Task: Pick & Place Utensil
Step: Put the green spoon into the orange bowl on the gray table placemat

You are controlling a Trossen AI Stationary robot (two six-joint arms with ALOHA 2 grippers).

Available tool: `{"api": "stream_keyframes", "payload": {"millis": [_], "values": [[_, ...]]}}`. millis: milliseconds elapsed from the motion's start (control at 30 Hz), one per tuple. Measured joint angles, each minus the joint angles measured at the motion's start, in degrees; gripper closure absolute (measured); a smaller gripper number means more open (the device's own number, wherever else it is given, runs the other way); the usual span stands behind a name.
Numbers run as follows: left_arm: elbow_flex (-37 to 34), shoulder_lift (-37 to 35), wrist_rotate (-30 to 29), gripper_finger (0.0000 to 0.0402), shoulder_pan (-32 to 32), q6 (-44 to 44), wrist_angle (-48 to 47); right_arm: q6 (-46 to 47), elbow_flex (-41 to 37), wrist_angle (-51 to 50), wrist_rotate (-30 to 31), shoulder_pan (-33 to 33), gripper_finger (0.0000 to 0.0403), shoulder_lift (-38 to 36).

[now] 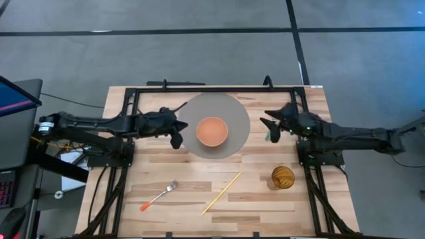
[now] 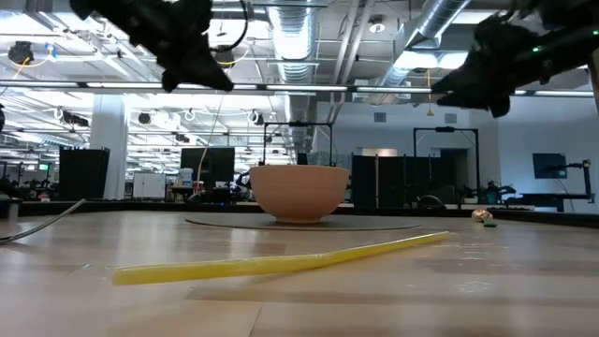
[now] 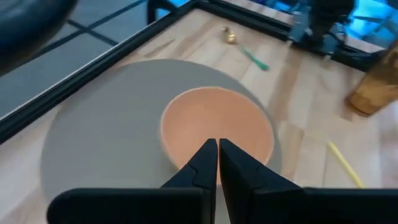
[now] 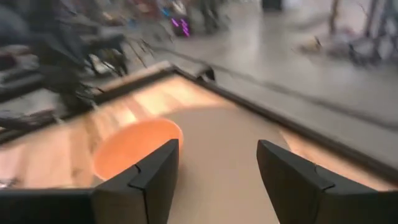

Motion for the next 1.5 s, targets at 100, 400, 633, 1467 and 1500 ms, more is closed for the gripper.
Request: {"api": "stream_keyframes", "payload": {"millis": [100, 400, 633, 1467, 1500], "values": [[-2.12, -2.00, -0.70, 0.0385, 0.00, -0.25, 0.23, 9.20, 2.75, -7.37, 3.76, -0.05, 0.0191, 4.57], [-4.40, -4.37, -0.69, 0.0385, 0.02, -3.03, 0.33, 32.75, 5.10, -19.61, 11.40, -1.60, 0.0200, 19.45], [-4.40, -4.37, -0.69, 0.0385, 0.02, -3.03, 0.31, 38.71, 5.10, -19.79, 9.78, -2.87, 0.0211, 29.04], [-4.39, -4.32, -0.69, 0.0385, 0.04, -3.04, 0.28, 56.21, 5.06, -29.18, 10.05, -2.60, 0.0251, 37.48], [-4.38, -4.30, -0.69, 0.0385, 0.04, -3.05, 0.28, 56.24, 5.06, -29.00, 10.07, -2.60, 0.0251, 38.53]]}}
